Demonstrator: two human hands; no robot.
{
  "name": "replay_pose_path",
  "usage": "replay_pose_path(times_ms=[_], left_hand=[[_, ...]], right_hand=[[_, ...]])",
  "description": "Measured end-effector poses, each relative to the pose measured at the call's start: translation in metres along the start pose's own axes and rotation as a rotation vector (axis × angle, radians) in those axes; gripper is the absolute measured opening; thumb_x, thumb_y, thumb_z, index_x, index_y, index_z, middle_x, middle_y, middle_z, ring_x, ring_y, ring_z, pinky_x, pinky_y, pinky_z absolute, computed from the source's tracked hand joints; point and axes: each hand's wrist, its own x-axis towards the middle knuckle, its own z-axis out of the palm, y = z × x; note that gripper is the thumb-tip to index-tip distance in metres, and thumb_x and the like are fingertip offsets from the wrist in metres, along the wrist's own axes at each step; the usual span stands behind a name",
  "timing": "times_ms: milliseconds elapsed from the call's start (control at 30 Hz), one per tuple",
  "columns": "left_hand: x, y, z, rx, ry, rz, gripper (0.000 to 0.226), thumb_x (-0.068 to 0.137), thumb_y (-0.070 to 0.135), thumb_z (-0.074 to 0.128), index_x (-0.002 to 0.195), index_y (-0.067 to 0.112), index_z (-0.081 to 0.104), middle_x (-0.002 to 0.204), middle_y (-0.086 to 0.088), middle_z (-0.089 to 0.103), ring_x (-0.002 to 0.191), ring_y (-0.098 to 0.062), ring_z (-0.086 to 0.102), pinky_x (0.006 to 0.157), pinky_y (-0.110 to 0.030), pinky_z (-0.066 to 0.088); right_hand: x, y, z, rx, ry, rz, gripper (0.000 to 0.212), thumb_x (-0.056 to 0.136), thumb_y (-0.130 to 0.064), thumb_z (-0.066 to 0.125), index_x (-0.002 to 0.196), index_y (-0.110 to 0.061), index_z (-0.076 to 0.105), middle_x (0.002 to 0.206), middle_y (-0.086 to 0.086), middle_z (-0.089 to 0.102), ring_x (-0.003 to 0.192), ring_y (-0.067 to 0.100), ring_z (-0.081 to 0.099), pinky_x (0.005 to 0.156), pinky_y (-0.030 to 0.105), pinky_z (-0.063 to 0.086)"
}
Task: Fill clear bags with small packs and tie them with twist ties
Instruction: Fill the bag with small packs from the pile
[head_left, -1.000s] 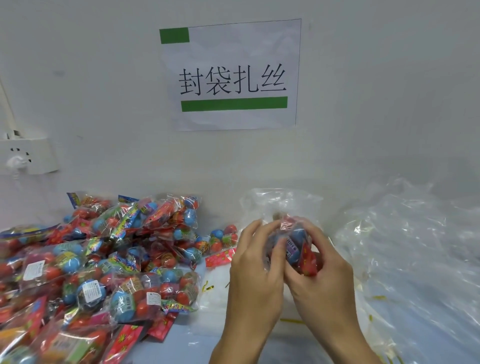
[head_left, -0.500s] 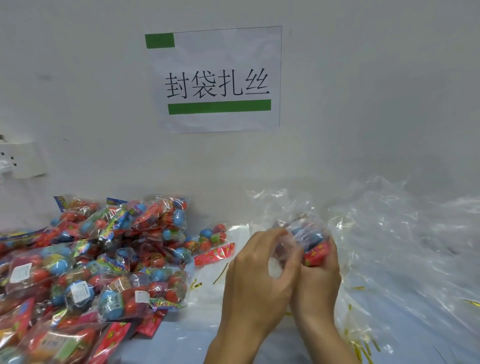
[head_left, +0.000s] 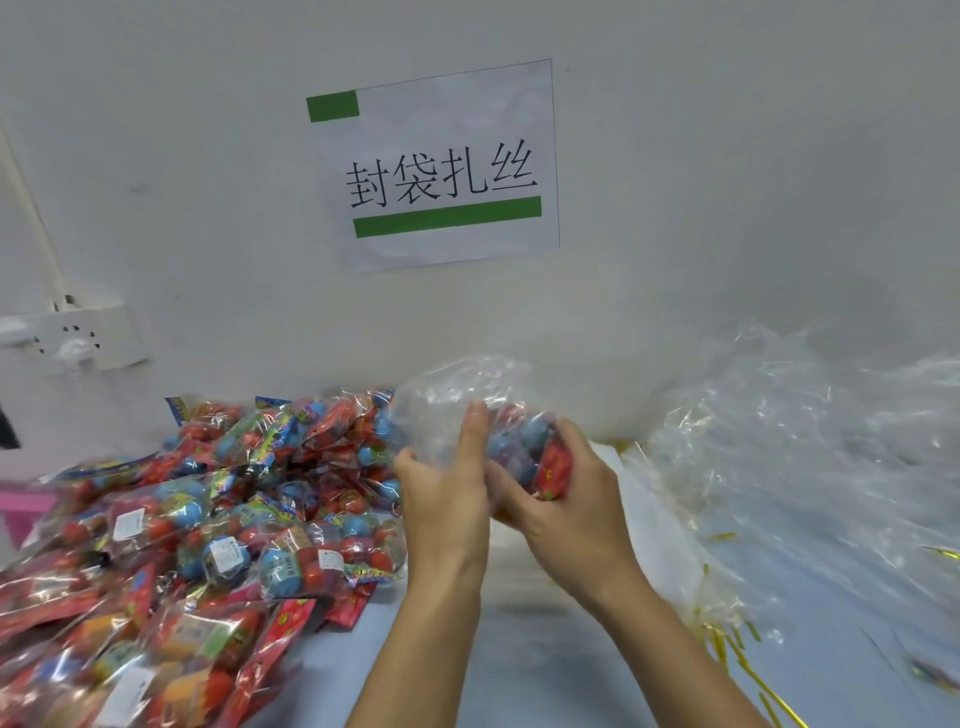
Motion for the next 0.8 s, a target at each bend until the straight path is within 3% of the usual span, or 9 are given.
replay_pose_path(times_ms=[67, 100, 200, 333, 400, 533, 800], left_hand=[[-0.002, -0.011, -0.005, -0.108, -0.012, -0.053, 0.061, 0.079, 0.06, 0.068, 0.113, 0.012, 0.054, 0.103, -0.001, 0.07, 0.084, -0.009, 0.071, 0.07, -0.023, 0.055], [-0.003, -0.017, -0.007, -0.13, -0.01, -0.068, 0.062, 0.078, 0.06, 0.069, 0.116, 0.013, 0.054, 0.106, 0.0, 0.071, 0.088, -0.009, 0.072, 0.074, -0.025, 0.057], [-0.008, -0.029, -0.011, -0.153, -0.05, -0.129, 0.093, 0.062, 0.074, 0.067, 0.133, 0.015, 0.052, 0.12, -0.002, 0.069, 0.109, -0.017, 0.067, 0.101, -0.044, 0.051], [-0.018, -0.025, -0.011, -0.27, -0.146, -0.125, 0.093, 0.055, 0.071, 0.069, 0.131, 0.02, 0.054, 0.111, 0.004, 0.074, 0.097, -0.012, 0.073, 0.08, -0.034, 0.06], [-0.022, -0.023, -0.008, -0.272, -0.115, -0.121, 0.09, 0.058, 0.069, 0.07, 0.132, 0.02, 0.052, 0.109, 0.006, 0.074, 0.094, -0.008, 0.073, 0.085, -0.037, 0.06], [-0.021, -0.024, -0.01, -0.197, -0.093, -0.132, 0.061, 0.083, 0.052, 0.07, 0.129, 0.016, 0.055, 0.11, 0.003, 0.073, 0.097, -0.011, 0.072, 0.094, -0.045, 0.057], [-0.021, -0.038, -0.009, 0.069, -0.158, -0.121, 0.054, 0.088, 0.04, 0.068, 0.128, 0.007, 0.053, 0.114, -0.008, 0.069, 0.101, -0.02, 0.069, 0.092, -0.039, 0.056]], right_hand=[[-0.002, -0.004, 0.003, -0.073, -0.085, -0.032, 0.038, 0.078, -0.032, 0.087, 0.108, -0.032, 0.063, 0.096, -0.007, 0.074, 0.085, 0.012, 0.074, 0.072, 0.04, 0.064], [-0.003, -0.006, 0.004, -0.094, -0.117, -0.049, 0.036, 0.079, -0.031, 0.086, 0.106, -0.031, 0.063, 0.095, -0.007, 0.074, 0.083, 0.012, 0.074, 0.07, 0.04, 0.064], [-0.003, -0.011, 0.007, -0.115, -0.115, -0.092, 0.032, 0.082, -0.027, 0.084, 0.106, -0.03, 0.063, 0.093, -0.008, 0.074, 0.082, 0.011, 0.074, 0.072, 0.033, 0.063], [-0.009, -0.016, 0.018, -0.072, 0.066, -0.111, 0.026, 0.083, -0.028, 0.082, 0.101, -0.027, 0.062, 0.086, -0.013, 0.075, 0.075, 0.003, 0.072, 0.064, 0.014, 0.052], [-0.012, -0.019, 0.023, -0.043, 0.109, -0.094, 0.024, 0.086, -0.027, 0.08, 0.101, -0.025, 0.061, 0.086, -0.014, 0.075, 0.076, 0.002, 0.072, 0.064, 0.014, 0.053], [-0.014, -0.022, 0.021, -0.147, 0.061, -0.075, 0.022, 0.089, -0.027, 0.076, 0.101, -0.03, 0.057, 0.087, -0.008, 0.074, 0.079, 0.006, 0.072, 0.068, 0.022, 0.057], [-0.037, -0.008, 0.004, -0.473, -0.009, 0.088, 0.018, 0.094, -0.033, 0.066, 0.087, -0.03, 0.05, 0.082, -0.008, 0.064, 0.071, 0.006, 0.058, 0.062, 0.025, 0.044]])
